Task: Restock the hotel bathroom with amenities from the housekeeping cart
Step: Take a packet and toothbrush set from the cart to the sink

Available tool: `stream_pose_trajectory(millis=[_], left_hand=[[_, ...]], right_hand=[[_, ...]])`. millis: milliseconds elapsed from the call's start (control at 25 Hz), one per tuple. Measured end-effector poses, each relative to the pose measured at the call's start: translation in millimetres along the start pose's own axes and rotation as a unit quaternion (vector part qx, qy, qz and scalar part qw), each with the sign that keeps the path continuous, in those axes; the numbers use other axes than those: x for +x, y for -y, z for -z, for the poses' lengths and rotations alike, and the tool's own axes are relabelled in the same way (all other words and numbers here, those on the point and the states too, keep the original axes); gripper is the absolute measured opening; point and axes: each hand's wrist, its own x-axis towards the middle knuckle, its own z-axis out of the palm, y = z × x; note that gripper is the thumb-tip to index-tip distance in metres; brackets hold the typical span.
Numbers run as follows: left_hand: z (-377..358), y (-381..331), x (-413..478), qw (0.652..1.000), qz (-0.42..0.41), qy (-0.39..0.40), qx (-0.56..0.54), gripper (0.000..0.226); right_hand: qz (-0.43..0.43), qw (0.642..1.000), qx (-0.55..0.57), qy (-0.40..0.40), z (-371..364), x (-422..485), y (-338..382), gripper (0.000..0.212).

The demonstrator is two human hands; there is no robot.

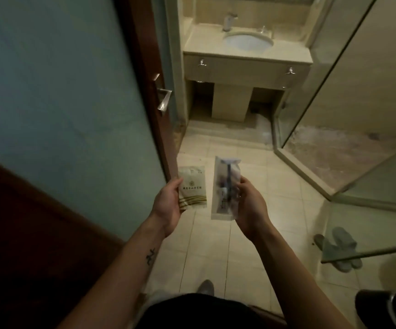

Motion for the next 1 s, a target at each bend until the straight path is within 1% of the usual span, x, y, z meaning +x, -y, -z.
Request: stream_pose_trajectory(millis=[160,280,360,440,520,600,720,1000], left_hand=[[-46.4,-25.1,59.0,0.999,0.009,0.037,0.033,0.040],[-80.0,-34.2,110.6,0.996,0.040,0.059,0.060,0.041],[-99.1,-41.1,150.0,0.992,0.057,0.077,0.077,0.044],[-118.7,-52.0,194.4,0.991,0.062,0.100,0.070,0.047],[-134.0,-65.5,230.2,0.990,0.056,0.116,0.051,0.054],[-156.2,-83.9,280.4,0.988,0.065,0.136,0.038,0.059],[-196.9,-119.9,349.8,0.985,0.070,0.149,0.052,0.060],[-267.6,-183.5,454.8,0.977,0.073,0.187,0.078,0.061]], right_hand=[[-0.014,0.997,0.074,-0.027,24.3,43.8,39.4,0.033],[-0.027,0.987,0.152,-0.041,38.3,89.6,61.4,0.032],[-0.024,0.982,0.177,-0.061,46.3,125.6,73.9,0.032],[-0.016,0.979,0.188,-0.076,51.3,165.2,90.1,0.032],[-0.006,0.980,0.181,-0.085,51.9,195.7,106.2,0.032],[0.008,0.984,0.146,-0.100,52.6,242.7,128.6,0.033],[0.029,0.984,0.106,-0.139,50.8,309.4,170.9,0.035],[0.059,0.977,0.124,-0.162,49.6,414.0,248.7,0.034]])
